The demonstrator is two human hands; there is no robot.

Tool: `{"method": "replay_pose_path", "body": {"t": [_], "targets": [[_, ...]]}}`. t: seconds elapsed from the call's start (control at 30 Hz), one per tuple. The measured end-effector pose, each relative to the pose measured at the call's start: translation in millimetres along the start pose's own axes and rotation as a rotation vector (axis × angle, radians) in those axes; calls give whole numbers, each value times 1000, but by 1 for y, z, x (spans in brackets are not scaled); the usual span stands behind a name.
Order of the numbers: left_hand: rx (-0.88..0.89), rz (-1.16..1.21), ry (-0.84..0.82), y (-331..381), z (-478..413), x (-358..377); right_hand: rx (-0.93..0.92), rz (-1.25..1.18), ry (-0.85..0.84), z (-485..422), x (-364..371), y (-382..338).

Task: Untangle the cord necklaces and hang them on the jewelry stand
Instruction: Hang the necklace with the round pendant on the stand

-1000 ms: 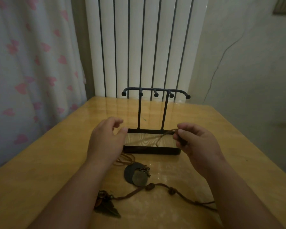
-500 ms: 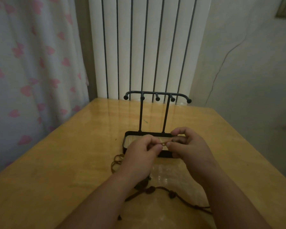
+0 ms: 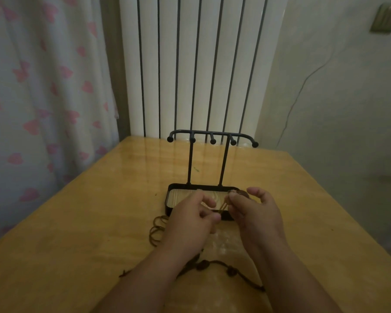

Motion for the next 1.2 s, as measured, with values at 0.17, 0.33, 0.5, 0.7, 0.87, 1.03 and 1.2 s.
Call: {"method": "replay_pose_path", "body": {"t": [0.17, 0.33, 0.5, 0.7, 0.87, 1.03, 1.2], "targets": [[-23, 3, -30, -1, 0, -1, 38, -31, -105, -3, 6, 2], [12, 34, 52, 6, -3, -21, -65, 427, -205, 1, 7, -7], [-143, 534, -273, 3, -6, -12, -233, 754, -213, 5, 24, -12], [-191, 386, -320, 6, -16, -23, -244, 921, -218, 7, 34, -11], [-139, 174, -57, 15, -23, -36, -116, 828, -170, 0, 27, -9], [-183, 360, -220, 13, -26, -32, -52, 772, -127, -6, 22, -7], [-106, 95, -297, 21, -27, -34, 35, 575, -121, -13, 23, -7]]}}
Point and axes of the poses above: each hand's wrist, its own z-axis away from the middle knuckle, its own x-axis out of the palm, y = z × x, the point moved 5 cm from there along -z, towards the middle knuckle, and after that the axes turned 11 degrees about -y, right-handed, at the moved point
